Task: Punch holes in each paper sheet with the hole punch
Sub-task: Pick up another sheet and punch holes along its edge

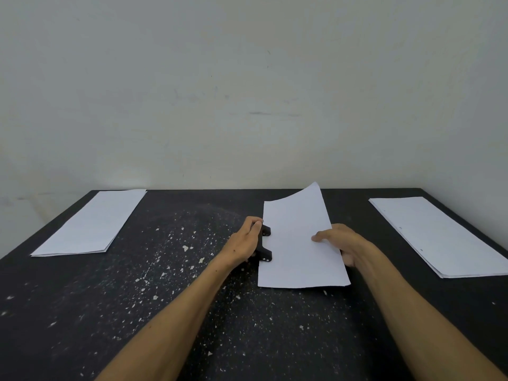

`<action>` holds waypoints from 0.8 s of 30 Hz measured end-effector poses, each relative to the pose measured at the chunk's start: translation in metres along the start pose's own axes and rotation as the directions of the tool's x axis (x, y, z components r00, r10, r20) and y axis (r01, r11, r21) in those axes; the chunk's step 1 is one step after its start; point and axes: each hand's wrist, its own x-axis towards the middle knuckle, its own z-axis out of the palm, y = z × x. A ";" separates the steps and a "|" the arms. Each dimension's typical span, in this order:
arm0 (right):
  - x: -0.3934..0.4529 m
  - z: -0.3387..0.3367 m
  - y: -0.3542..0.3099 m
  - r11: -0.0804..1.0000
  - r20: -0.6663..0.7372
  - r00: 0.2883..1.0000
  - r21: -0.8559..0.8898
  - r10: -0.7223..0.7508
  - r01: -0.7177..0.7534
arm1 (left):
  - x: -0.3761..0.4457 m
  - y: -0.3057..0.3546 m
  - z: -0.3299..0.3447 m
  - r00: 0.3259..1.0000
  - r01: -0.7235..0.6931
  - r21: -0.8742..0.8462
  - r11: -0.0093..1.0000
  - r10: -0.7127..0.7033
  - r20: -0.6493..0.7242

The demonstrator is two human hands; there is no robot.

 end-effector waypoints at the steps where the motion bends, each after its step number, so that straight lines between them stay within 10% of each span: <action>1: 0.001 0.000 -0.001 1.000 0.005 1.000 -0.008 0.000 0.000 | 0.001 0.000 -0.001 1.000 0.005 0.005 1.000 -0.005 0.009; 19: 0.010 -0.007 -0.004 0.996 0.130 0.991 -0.076 -0.031 0.041 | 0.010 0.011 -0.022 0.956 0.235 -0.238 0.942 -0.180 0.232; 24: 0.010 -0.009 -0.002 0.998 0.151 0.987 -0.026 -0.055 0.059 | 0.018 0.020 -0.023 0.988 0.139 0.116 0.983 -0.146 0.052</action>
